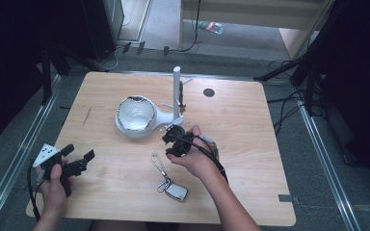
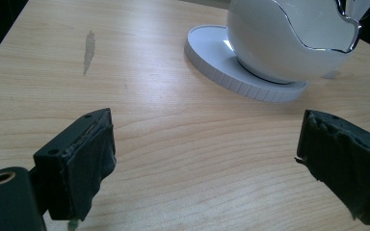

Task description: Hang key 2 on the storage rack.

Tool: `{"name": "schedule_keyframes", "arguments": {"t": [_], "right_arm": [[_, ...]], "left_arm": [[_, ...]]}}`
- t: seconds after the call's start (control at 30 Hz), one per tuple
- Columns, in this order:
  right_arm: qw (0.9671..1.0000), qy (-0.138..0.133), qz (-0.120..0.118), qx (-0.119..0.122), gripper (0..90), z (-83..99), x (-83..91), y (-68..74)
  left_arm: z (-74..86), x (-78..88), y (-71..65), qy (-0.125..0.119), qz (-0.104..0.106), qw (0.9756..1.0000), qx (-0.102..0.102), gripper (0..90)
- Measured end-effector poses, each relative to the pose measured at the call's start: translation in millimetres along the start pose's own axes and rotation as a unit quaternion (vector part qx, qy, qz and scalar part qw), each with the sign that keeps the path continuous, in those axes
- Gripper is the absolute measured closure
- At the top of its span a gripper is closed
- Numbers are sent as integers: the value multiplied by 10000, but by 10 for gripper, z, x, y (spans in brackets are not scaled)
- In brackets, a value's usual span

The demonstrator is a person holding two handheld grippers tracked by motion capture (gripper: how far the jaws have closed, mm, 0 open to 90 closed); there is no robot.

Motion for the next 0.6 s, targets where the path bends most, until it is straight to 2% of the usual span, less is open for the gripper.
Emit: {"name": "schedule_keyframes", "arguments": {"t": [0.07,0.3,0.6], "right_arm": [[9999,70,-91,-65,626,9,-16,48],[9992,296,-257,-28,655,24,-84,174],[9968,611,-508,-15,678,56,-197,302]], "left_arm": [[0,-1,1,-2,-3,10000,7,69],[0,1,-1,-7,-5,10000,-5,69],[0,1,0,-1,-2,10000,2,69]]}}
Point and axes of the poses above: each handheld gripper's, and its own axes: x roughly backward along the jaws, z roughly out of its underside, y roughly to its left, the point moved 4 cm from there along -x, roughly forward along the jaws, and after that the axes turned 15 degrees about y, right-handed, at the moved point
